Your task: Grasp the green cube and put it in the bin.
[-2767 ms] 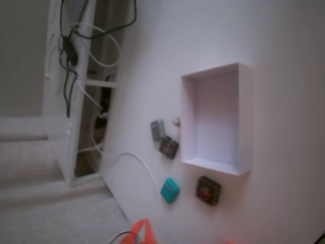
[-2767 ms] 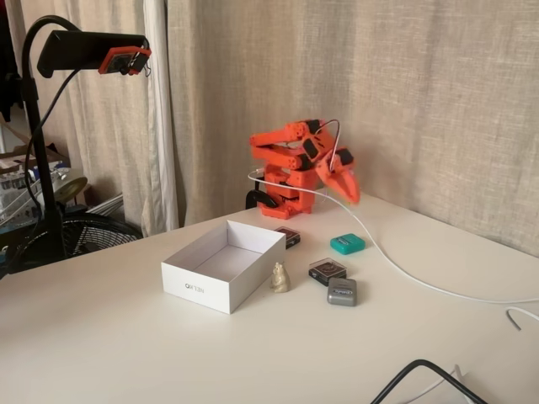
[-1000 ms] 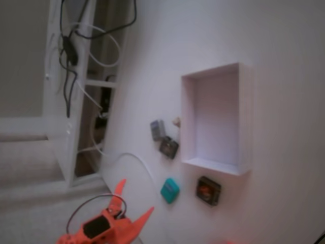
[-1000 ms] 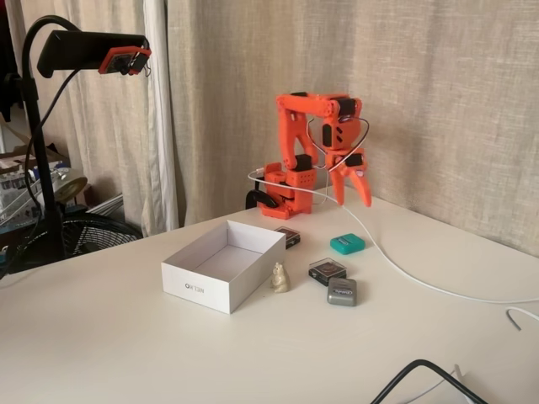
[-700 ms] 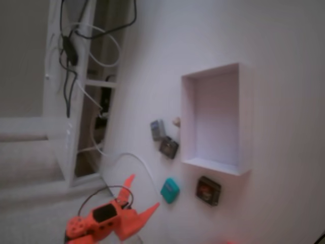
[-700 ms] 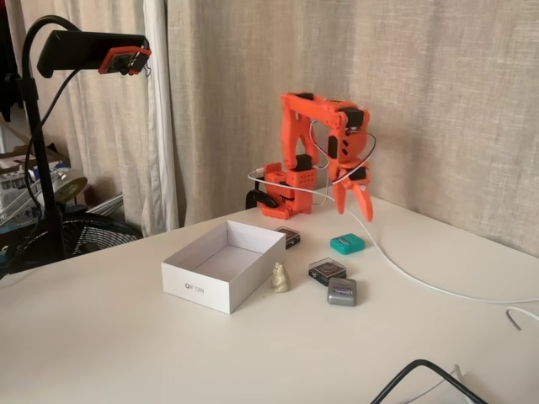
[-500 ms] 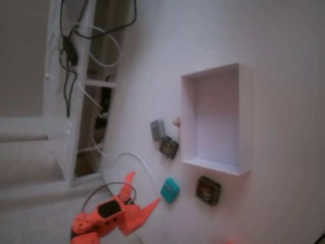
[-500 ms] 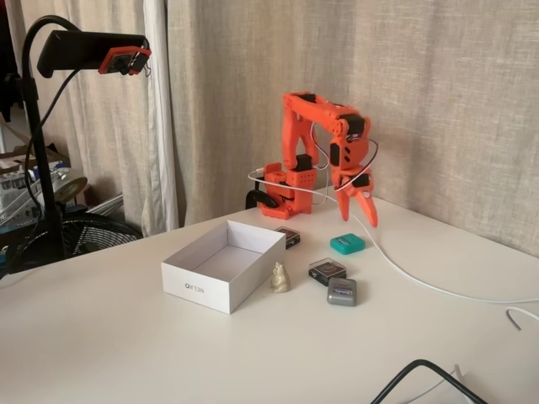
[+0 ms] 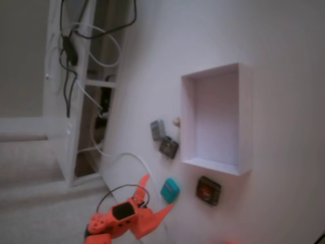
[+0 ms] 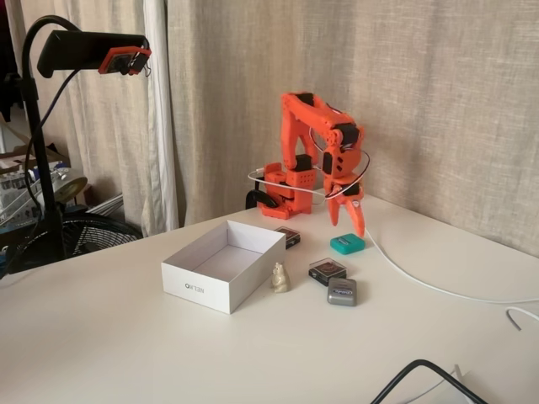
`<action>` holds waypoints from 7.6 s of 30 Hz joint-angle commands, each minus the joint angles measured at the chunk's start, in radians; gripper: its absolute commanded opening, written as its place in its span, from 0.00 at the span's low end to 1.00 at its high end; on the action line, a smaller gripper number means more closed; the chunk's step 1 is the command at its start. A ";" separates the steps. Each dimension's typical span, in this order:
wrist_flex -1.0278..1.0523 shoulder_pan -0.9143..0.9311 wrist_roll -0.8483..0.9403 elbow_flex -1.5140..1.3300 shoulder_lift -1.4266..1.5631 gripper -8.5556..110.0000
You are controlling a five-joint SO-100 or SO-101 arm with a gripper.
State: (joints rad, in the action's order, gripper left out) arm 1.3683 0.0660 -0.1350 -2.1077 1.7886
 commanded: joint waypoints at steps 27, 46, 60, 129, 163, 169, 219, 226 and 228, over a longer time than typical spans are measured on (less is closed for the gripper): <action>-0.198 -0.002 -0.003 -0.046 -0.189 0.48; -0.235 -0.021 0.002 -0.051 -0.212 0.46; -0.181 -0.002 -0.003 -0.052 -0.219 0.26; 0.187 0.468 0.049 0.666 -0.052 0.19; 0.074 0.960 0.067 0.466 -0.132 0.20; -0.038 0.953 0.071 0.466 -0.144 0.50; -0.360 -0.265 0.072 -0.634 1.290 0.55; -0.270 -0.302 0.072 -0.747 1.425 0.55; -0.258 -0.311 0.072 -0.773 1.443 0.55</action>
State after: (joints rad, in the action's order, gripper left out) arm 1.0907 -0.2362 -0.0644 -2.8670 3.2060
